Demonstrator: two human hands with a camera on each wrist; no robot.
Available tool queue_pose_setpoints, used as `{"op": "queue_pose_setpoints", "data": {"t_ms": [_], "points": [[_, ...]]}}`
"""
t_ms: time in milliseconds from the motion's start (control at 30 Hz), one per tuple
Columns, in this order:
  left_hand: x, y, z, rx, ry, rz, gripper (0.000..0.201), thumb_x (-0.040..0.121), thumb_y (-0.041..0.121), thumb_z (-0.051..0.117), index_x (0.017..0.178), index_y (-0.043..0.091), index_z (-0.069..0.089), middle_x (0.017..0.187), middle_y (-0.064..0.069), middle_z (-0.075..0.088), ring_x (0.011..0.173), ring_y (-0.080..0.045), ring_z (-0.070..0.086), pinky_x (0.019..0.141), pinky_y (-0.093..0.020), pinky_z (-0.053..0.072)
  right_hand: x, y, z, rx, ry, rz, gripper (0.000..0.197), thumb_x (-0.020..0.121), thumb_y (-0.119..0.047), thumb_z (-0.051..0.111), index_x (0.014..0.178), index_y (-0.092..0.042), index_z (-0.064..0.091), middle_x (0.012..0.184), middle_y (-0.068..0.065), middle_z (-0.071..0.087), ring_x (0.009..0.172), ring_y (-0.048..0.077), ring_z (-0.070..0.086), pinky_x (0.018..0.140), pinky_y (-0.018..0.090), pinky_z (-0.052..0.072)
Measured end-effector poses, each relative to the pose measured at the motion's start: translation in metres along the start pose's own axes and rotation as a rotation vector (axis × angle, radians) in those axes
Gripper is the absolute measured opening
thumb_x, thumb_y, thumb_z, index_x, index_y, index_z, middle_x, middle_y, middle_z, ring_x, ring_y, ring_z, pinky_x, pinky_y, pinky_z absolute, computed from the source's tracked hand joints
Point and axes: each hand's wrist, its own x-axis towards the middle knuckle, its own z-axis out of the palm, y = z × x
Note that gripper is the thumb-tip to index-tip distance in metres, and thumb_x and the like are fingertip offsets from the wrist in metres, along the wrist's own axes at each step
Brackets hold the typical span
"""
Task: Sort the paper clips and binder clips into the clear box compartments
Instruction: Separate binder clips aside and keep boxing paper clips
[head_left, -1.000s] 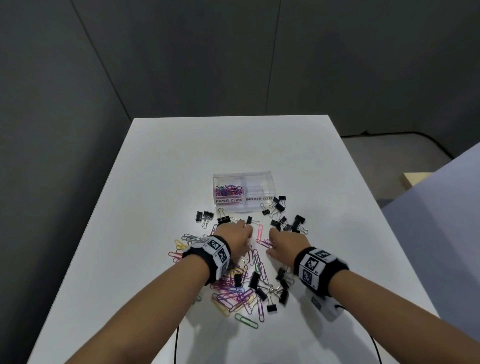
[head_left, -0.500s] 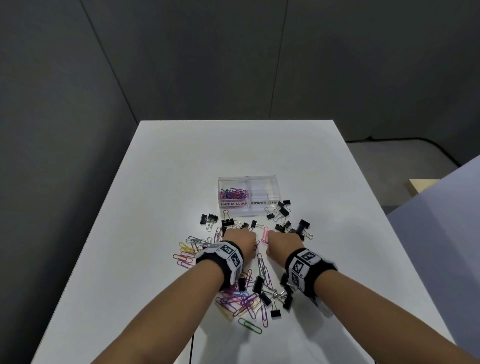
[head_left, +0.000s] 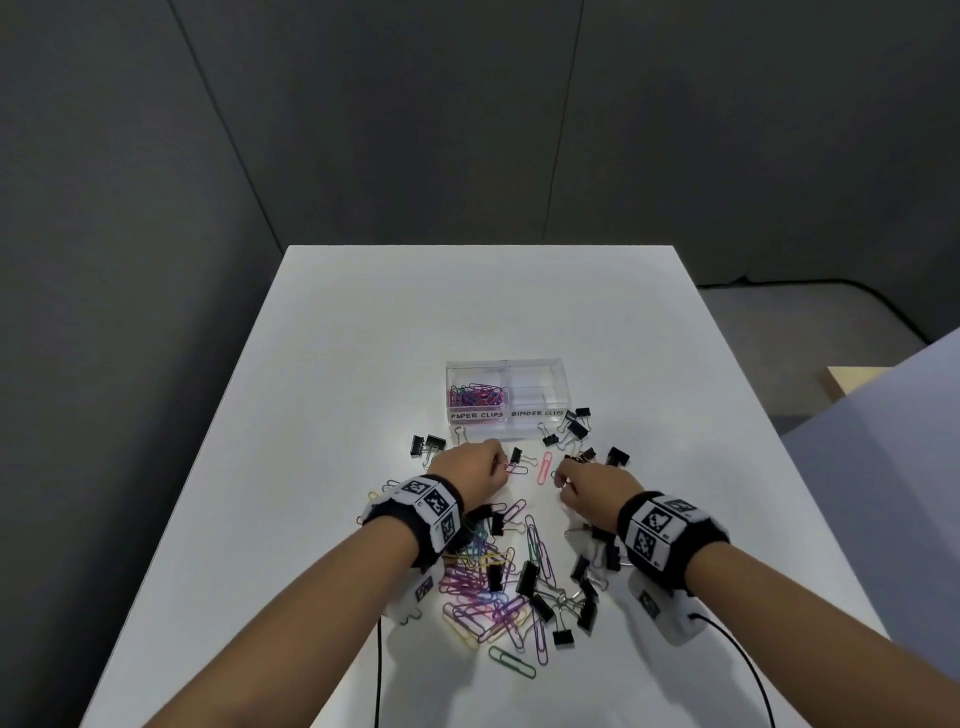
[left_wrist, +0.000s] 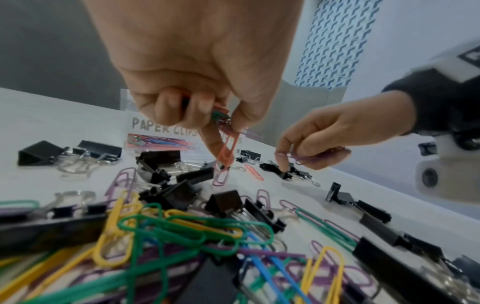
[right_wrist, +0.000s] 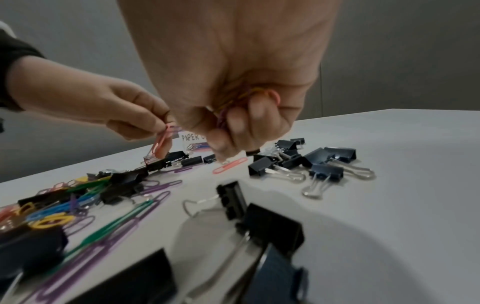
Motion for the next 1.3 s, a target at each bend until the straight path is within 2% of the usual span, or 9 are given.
{"op": "queue_pose_setpoints", "data": {"t_ms": [200, 333, 433, 567, 667, 767, 967, 1133, 1300], "points": [[0.006, -0.002, 0.003, -0.078, -0.003, -0.01, 0.03, 0.098, 0.021, 0.03, 0.109, 0.006, 0.054, 0.086, -0.011, 0.06, 0.076, -0.022, 0.05, 0.067, -0.029, 0.037, 0.003, -0.007, 0.014, 0.147, -0.036, 0.023, 0.028, 0.096, -0.019, 0.034, 0.104, -0.004, 0.057, 0.111, 0.016, 0.064, 0.101, 0.03, 0.059, 0.078, 0.033, 0.042], [0.003, -0.003, 0.004, -0.034, 0.03, -0.079, 0.029, 0.097, 0.023, 0.029, 0.077, 0.009, 0.045, 0.069, -0.005, 0.048, 0.072, -0.023, 0.047, 0.064, -0.029, 0.034, -0.002, -0.008, 0.015, 0.155, -0.028, 0.02, 0.028, 0.097, -0.021, 0.031, 0.096, -0.011, 0.058, 0.112, 0.013, 0.064, 0.104, 0.028, 0.058, 0.079, 0.032, 0.041], [-0.001, -0.004, 0.005, 0.004, 0.075, -0.106, 0.045, 0.099, 0.034, 0.028, 0.062, 0.011, 0.042, 0.059, -0.001, 0.043, 0.067, -0.024, 0.048, 0.063, -0.03, 0.039, -0.01, -0.012, 0.016, 0.048, 0.002, 0.003, 0.03, 0.096, -0.032, 0.03, 0.08, -0.013, 0.047, 0.089, 0.01, 0.059, 0.086, 0.026, 0.055, 0.071, 0.03, 0.037], [-0.006, -0.002, 0.007, -0.023, 0.003, -0.063, 0.05, 0.101, 0.042, 0.026, 0.069, 0.012, 0.05, 0.067, -0.003, 0.052, 0.073, -0.024, 0.053, 0.069, -0.03, 0.041, -0.018, -0.022, 0.021, -0.157, -0.091, -0.019, 0.048, 0.096, -0.054, 0.029, 0.08, -0.012, 0.048, 0.081, 0.007, 0.055, 0.084, 0.026, 0.057, 0.07, 0.031, 0.037], [-0.007, -0.002, 0.007, -0.154, -0.109, -0.033, 0.037, 0.102, 0.027, 0.032, 0.1, 0.006, 0.063, 0.106, -0.013, 0.066, 0.098, -0.029, 0.061, 0.082, -0.028, 0.043, -0.022, -0.03, 0.025, -0.208, -0.131, 0.0, 0.051, 0.094, -0.054, 0.036, 0.071, -0.01, 0.043, 0.067, 0.001, 0.047, 0.077, 0.023, 0.052, 0.069, 0.03, 0.037], [-0.009, -0.003, 0.01, -0.12, -0.177, -0.059, 0.029, 0.099, 0.016, 0.036, 0.121, 0.011, 0.055, 0.125, -0.009, 0.059, 0.112, -0.027, 0.056, 0.09, -0.029, 0.042, -0.023, -0.037, 0.029, -0.192, -0.103, 0.016, 0.05, 0.09, -0.049, 0.05, 0.058, -0.015, 0.033, 0.059, -0.003, 0.038, 0.073, 0.021, 0.049, 0.067, 0.028, 0.038], [-0.011, -0.011, 0.006, 0.17, -0.101, -0.097, 0.025, 0.096, 0.034, 0.039, 0.099, 0.013, 0.053, 0.098, -0.006, 0.064, 0.097, -0.027, 0.063, 0.078, -0.033, 0.046, -0.019, -0.039, 0.022, -0.105, -0.086, 0.022, 0.014, 0.094, -0.022, 0.05, 0.089, -0.009, 0.052, 0.085, 0.005, 0.051, 0.09, 0.028, 0.059, 0.074, 0.03, 0.041], [-0.008, -0.002, 0.004, 0.303, -0.16, -0.017, 0.033, 0.093, 0.04, 0.049, 0.104, 0.012, 0.062, 0.107, -0.006, 0.067, 0.1, -0.024, 0.063, 0.079, -0.033, 0.048, -0.015, -0.035, 0.021, -0.137, -0.101, 0.035, 0.036, 0.092, -0.018, 0.047, 0.06, -0.012, 0.032, 0.061, -0.002, 0.034, 0.078, 0.022, 0.047, 0.069, 0.029, 0.037], [-0.005, 0.01, 0.008, 0.368, -0.198, 0.007, 0.031, 0.091, 0.043, 0.05, 0.081, 0.015, 0.058, 0.08, -0.002, 0.058, 0.077, -0.021, 0.055, 0.069, -0.029, 0.042, -0.016, -0.032, 0.023, -0.172, -0.067, 0.001, 0.022, 0.093, -0.015, 0.041, 0.072, -0.009, 0.04, 0.065, 0.0, 0.042, 0.081, 0.026, 0.051, 0.069, 0.029, 0.036]]}}
